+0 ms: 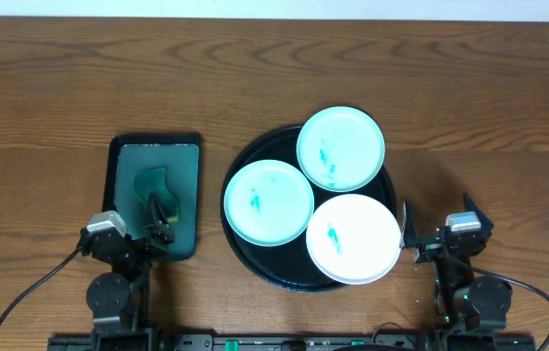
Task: Clean dirty plates on tray and stack at the side
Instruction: 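Move the left gripper over the sponge tray and the right toward the plates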
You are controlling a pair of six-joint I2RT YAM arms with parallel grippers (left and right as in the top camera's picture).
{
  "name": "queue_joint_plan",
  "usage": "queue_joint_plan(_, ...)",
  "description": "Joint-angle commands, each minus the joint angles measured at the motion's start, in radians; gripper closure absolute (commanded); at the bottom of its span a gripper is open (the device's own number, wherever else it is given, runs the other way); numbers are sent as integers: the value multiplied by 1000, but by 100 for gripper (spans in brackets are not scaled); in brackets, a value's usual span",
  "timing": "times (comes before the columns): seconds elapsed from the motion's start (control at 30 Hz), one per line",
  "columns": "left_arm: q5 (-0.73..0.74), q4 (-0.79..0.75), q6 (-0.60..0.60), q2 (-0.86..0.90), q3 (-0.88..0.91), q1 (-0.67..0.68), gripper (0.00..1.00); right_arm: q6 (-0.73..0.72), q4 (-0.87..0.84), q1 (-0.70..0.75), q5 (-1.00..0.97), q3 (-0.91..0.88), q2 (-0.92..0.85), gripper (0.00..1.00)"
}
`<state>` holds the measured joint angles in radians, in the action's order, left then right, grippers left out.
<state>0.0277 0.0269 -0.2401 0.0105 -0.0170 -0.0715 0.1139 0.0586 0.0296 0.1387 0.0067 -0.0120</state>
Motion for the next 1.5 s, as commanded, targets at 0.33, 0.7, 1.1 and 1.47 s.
queue_joint_plan(0.33,-16,45,-9,-6,13,-6,21,7,4,-11,8,-2,-1,1)
queue_joint_plan(0.7,-16,45,-9,-6,13,-6,20,7,3,-11,8,-2,-1,1)
queue_joint_plan(1.1,-16,44,-9,-6,13,-6,21,7,4,-11,8,-2,-1,1)
queue_joint_plan(1.47,97,29,-9,-6,13,-6,20,7,4,-11,8,-2,-1,1)
